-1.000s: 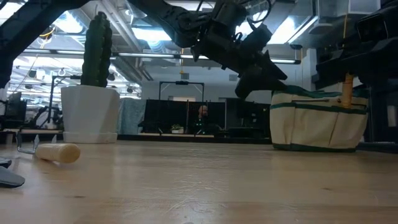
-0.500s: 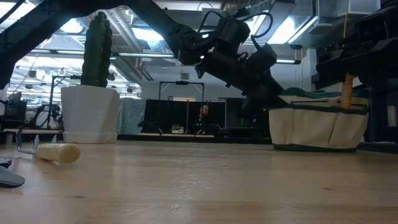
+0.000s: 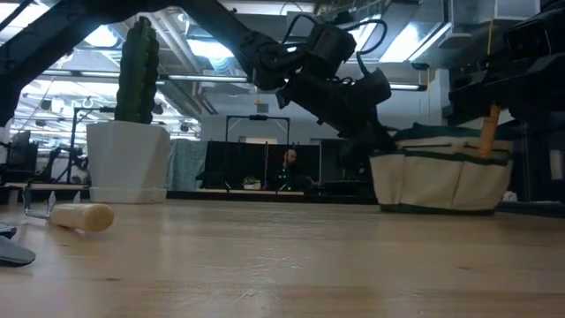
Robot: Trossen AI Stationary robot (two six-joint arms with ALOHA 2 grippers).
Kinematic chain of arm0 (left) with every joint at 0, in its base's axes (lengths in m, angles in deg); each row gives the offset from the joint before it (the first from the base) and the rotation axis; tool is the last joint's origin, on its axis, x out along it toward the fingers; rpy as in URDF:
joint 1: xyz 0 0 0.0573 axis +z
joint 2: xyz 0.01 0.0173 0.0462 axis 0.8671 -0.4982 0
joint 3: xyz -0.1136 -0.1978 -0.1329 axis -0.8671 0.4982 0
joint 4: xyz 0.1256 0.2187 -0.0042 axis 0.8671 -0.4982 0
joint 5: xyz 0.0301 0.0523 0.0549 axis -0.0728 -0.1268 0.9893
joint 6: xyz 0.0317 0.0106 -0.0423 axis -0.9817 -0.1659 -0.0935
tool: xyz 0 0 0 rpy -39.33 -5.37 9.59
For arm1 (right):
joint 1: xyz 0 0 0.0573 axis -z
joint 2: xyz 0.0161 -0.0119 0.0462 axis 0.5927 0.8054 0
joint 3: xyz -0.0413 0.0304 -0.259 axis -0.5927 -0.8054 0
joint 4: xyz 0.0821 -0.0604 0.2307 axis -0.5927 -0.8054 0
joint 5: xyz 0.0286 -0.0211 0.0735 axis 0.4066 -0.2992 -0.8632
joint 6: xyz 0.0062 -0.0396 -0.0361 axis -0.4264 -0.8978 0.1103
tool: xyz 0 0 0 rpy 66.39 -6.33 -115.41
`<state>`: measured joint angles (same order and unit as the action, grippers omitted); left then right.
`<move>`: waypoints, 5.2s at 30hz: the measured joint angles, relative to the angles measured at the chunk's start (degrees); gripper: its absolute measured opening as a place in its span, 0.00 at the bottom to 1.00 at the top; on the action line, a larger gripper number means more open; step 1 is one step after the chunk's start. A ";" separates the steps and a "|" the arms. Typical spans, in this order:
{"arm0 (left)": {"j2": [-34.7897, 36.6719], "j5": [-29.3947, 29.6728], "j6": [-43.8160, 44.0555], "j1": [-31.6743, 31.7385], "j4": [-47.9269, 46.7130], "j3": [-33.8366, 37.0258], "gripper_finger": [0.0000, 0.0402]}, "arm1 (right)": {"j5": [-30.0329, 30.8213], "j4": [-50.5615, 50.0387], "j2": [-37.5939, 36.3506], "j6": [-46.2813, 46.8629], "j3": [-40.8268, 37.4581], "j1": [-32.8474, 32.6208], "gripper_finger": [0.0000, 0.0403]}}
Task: Pick & Place Garden tools in Gardening bag
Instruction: Move the gardening bag to the top center of the table, then adjust the trowel in the gardening bag
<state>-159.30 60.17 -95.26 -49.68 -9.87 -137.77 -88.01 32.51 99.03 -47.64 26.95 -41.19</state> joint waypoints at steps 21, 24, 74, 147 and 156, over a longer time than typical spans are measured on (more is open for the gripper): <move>12.73 -5.12 9.32 3.25 -34.00 4.51 0.01 | -0.07 -0.02 0.00 0.00 0.00 0.00 0.54; 14.76 -5.00 10.33 2.80 -33.65 8.36 0.01 | -0.07 0.02 0.00 -0.01 0.00 0.00 0.54; 28.43 -7.11 18.79 3.87 -46.88 16.24 0.20 | 0.00 -0.02 0.00 0.00 0.00 -0.02 0.54; 3.62 21.60 16.17 -6.93 15.72 9.36 0.00 | -0.02 -0.02 0.00 -0.01 0.00 -0.02 0.54; 4.55 26.48 12.63 -8.57 14.11 9.51 0.02 | -0.02 -0.02 0.00 -0.02 0.00 0.00 0.54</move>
<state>-154.74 86.65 -82.63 -58.25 4.25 -128.27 -88.03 32.48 99.03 -47.66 26.95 -41.19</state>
